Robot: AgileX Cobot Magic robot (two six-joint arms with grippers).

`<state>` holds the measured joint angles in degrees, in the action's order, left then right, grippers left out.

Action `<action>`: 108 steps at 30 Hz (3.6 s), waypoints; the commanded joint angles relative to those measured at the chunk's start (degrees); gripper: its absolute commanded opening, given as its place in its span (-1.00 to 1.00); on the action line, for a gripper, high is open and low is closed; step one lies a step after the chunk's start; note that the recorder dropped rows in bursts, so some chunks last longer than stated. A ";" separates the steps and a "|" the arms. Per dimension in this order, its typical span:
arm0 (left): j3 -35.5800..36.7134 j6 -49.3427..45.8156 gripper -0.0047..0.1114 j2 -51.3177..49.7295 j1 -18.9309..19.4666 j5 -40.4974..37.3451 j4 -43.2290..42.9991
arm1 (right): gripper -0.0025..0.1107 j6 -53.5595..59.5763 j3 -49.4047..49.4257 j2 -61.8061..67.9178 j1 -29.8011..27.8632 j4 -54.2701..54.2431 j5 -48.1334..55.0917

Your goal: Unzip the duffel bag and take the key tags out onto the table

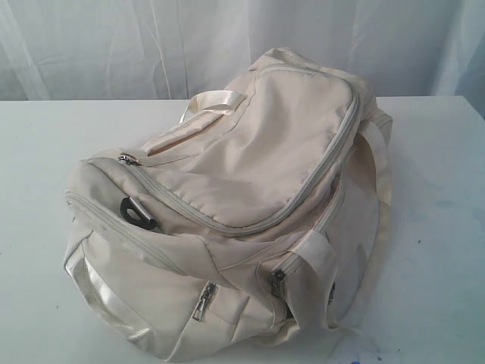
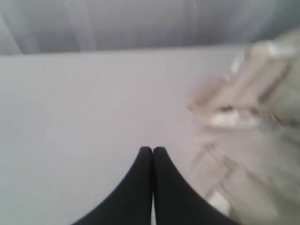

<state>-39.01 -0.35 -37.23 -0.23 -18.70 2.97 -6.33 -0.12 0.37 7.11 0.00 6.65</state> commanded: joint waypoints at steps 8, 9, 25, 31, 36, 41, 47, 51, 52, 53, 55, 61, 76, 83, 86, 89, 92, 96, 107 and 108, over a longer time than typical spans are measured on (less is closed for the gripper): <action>-18.98 -39.53 -0.92 -28.83 -13.67 -29.22 20.19 | -0.96 -1.45 0.12 -0.37 0.04 -0.37 -10.98; -19.50 -40.35 -0.92 -29.90 -13.77 -27.92 20.06 | -0.96 -1.90 0.12 -0.37 0.04 -0.37 -12.56; -14.42 -78.74 0.45 -32.18 -17.54 -22.29 20.06 | -0.96 -8.21 0.12 -0.37 0.04 -0.37 -18.35; -4.71 -92.87 0.46 -32.18 -20.47 -4.75 20.17 | -0.96 -11.38 0.12 -0.37 0.04 -0.37 -18.43; 1.95 -96.99 0.38 -32.18 -22.96 12.91 20.17 | -0.96 -17.22 0.12 -0.37 0.04 -0.37 -18.73; 3.03 -96.99 -0.05 -32.18 -24.02 11.05 20.17 | -0.96 -24.30 0.12 -0.37 0.04 -0.37 -16.96; 3.03 -96.99 -0.48 -32.18 -24.02 7.05 20.44 | -0.96 -28.20 0.12 -0.37 0.04 -0.37 -8.90; 3.03 -96.99 -0.51 -32.18 -24.02 6.15 21.00 | -0.96 -28.03 -1.82 -0.37 0.46 -0.37 0.30; 3.03 -96.99 -0.51 -32.18 -24.02 5.88 21.00 | -0.96 -27.42 -2.67 -0.37 0.60 -0.37 2.03; 3.03 -96.99 -0.51 -32.18 -24.02 5.11 21.00 | -0.96 -26.81 -3.44 -0.37 0.87 -0.37 3.05; 3.03 -96.99 -0.51 -32.18 -24.02 4.07 22.40 | -0.96 -26.12 -5.78 1.35 1.95 -0.37 5.29; 3.03 -97.39 -0.51 -32.18 -24.02 -0.05 24.95 | -0.96 -12.31 -16.65 18.14 6.84 -6.26 12.57; 2.93 -97.11 0.36 -31.60 -24.02 1.48 34.78 | -0.96 34.78 -52.78 66.31 15.22 -38.79 32.76; 0.70 -90.74 0.36 -21.90 -23.88 7.97 34.68 | -0.96 37.51 -66.22 77.65 18.19 -38.30 37.91; 0.91 -81.64 0.35 -16.09 -23.88 17.00 34.68 | -0.96 39.16 -73.55 85.20 21.94 -37.89 37.74; 2.54 -78.93 0.22 -14.49 -23.88 25.89 35.82 | -0.96 39.55 -77.51 89.80 25.33 -37.89 36.93; 4.52 -82.09 -0.23 -15.02 -23.75 38.28 50.74 | -0.95 39.55 -83.90 96.64 30.72 -37.23 34.06; -3.25 -111.76 -0.61 -20.16 -23.78 46.72 86.74 | -0.63 39.29 -91.44 105.29 35.39 -34.87 31.35; -8.51 -121.09 -0.92 -26.23 -23.78 49.00 96.98 | -0.08 39.29 -96.45 113.59 42.57 -23.91 48.54; -8.36 -121.09 -0.92 -26.23 -23.78 46.17 96.98 | -0.04 39.29 -96.45 113.59 42.57 -23.91 49.44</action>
<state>-47.09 -112.18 -63.82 -23.88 31.07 98.45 32.55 -96.22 114.28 48.98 -25.56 50.89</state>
